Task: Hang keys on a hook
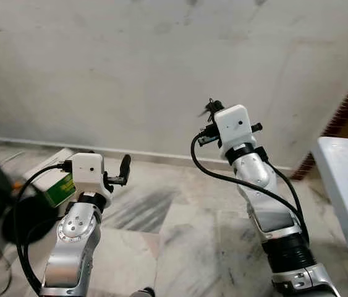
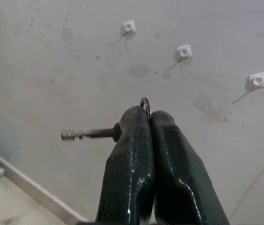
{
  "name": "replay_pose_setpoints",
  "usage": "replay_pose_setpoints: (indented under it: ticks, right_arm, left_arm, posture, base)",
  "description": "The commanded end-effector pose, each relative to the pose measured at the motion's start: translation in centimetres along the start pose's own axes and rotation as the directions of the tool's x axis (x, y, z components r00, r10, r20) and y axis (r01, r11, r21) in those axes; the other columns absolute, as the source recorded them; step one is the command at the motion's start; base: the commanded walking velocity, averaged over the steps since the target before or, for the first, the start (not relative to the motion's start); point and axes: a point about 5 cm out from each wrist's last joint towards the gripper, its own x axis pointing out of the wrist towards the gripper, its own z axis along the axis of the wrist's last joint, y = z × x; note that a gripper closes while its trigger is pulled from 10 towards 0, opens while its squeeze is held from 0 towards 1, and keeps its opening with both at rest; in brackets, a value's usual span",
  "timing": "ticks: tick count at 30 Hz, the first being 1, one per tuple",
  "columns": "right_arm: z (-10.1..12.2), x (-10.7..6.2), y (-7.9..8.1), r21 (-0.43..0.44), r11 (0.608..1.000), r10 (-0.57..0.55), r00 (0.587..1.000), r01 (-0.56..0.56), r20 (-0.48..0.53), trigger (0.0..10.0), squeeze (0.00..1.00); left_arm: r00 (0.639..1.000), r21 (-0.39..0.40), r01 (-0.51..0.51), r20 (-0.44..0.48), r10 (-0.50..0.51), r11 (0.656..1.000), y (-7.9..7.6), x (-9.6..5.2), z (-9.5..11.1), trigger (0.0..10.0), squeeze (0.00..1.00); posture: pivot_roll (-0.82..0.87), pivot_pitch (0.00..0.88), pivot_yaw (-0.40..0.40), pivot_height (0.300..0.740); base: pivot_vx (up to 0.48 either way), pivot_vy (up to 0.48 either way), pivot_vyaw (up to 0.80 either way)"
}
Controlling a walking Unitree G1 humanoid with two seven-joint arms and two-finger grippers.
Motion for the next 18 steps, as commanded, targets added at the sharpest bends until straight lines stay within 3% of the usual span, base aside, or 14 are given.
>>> replay_pose_setpoints:
  ticks: [1,6,10,13,18]
  right_arm:
    - [0.7,0.3,-0.23,0.012,1.0,-0.003,1.0,0.002,0.028,10.0,0.0]
    - [0.84,0.47,-0.15,0.058,0.998,0.014,0.999,-0.016,0.034,10.0,0.0]
    - [0.87,0.62,-0.12,0.192,0.98,0.045,0.999,-0.049,0.024,10.0,0.0]
    - [0.56,0.62,-0.42,0.243,0.969,0.04,0.999,-0.04,0.003,10.0,0.0]
    - [0.36,0.56,-0.66,0.241,0.97,0.037,0.999,-0.035,-0.004,10.0,0.0]
  left_arm:
    - [1.0,0.015,0.003,0.005,-0.003,1.0,0.17,0.01,0.18,10.0,0.0]
    - [1.0,0.016,0.006,0.007,-0.006,1.0,0.21,0.05,0.19,10.0,0.0]
    - [1.0,0.018,0.009,0.004,-0.009,1.0,0.18,0.03,0.07,10.0,0.0]
    - [1.0,0.02,0.007,0.003,-0.007,1.0,0.21,0.01,0.02,10.0,0.0]
    - [1.0,-0.001,0.024,0.002,-0.024,1.0,0.27,-0.09,-0.07,10.0,0.0]
  posture:
    - [0.07,0.076,-0.02,0.74]
    - [0.07,0.074,-0.021,0.74]
    - [0.07,0.069,-0.023,0.74]
    - [0.07,0.065,-0.023,0.74]
    - [0.07,0.061,-0.026,0.74]
  base:
    - [0.0,0.0,0.0]
    - [0.0,0.0,0.0]
    - [0.0,0.0,0.0]
    - [0.0,0.0,0.0]
    - [0.0,0.0,0.0]
